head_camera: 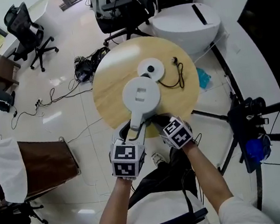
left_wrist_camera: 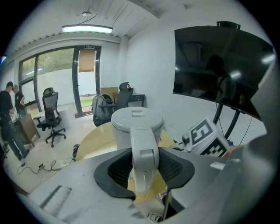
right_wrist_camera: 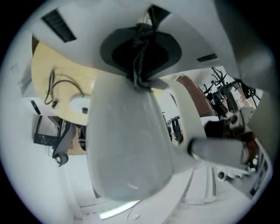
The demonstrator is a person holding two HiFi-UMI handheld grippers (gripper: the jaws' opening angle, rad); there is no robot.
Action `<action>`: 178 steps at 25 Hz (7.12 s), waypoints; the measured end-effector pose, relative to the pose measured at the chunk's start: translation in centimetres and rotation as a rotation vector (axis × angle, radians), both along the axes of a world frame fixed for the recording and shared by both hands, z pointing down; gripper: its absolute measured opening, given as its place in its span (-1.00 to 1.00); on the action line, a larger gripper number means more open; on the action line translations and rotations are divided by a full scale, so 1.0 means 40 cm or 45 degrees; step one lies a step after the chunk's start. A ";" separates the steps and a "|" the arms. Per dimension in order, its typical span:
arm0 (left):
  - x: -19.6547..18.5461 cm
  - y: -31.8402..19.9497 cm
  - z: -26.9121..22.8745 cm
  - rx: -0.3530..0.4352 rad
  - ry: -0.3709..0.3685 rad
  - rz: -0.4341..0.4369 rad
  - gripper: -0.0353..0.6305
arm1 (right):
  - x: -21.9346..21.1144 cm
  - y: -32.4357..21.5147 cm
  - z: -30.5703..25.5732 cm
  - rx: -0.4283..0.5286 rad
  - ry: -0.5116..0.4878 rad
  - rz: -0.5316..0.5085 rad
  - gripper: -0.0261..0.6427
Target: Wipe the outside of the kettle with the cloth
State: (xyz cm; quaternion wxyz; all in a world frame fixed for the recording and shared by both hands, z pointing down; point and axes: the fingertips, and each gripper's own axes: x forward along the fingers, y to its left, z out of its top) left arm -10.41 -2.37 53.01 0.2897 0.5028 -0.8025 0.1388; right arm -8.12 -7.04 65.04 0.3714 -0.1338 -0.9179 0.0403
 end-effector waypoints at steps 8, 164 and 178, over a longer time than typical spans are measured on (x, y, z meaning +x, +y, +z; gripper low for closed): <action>-0.007 0.005 0.000 -0.007 -0.001 0.012 -0.39 | 0.002 -0.038 -0.359 0.040 -0.402 0.073 -0.83; -0.032 -0.057 -0.277 0.406 -0.215 0.092 -0.87 | 0.084 -0.124 -0.526 -0.131 -0.391 0.094 -0.83; -0.189 -0.022 -0.239 0.405 -0.072 0.804 -0.89 | 0.022 0.034 -0.548 0.103 -0.337 0.803 -0.83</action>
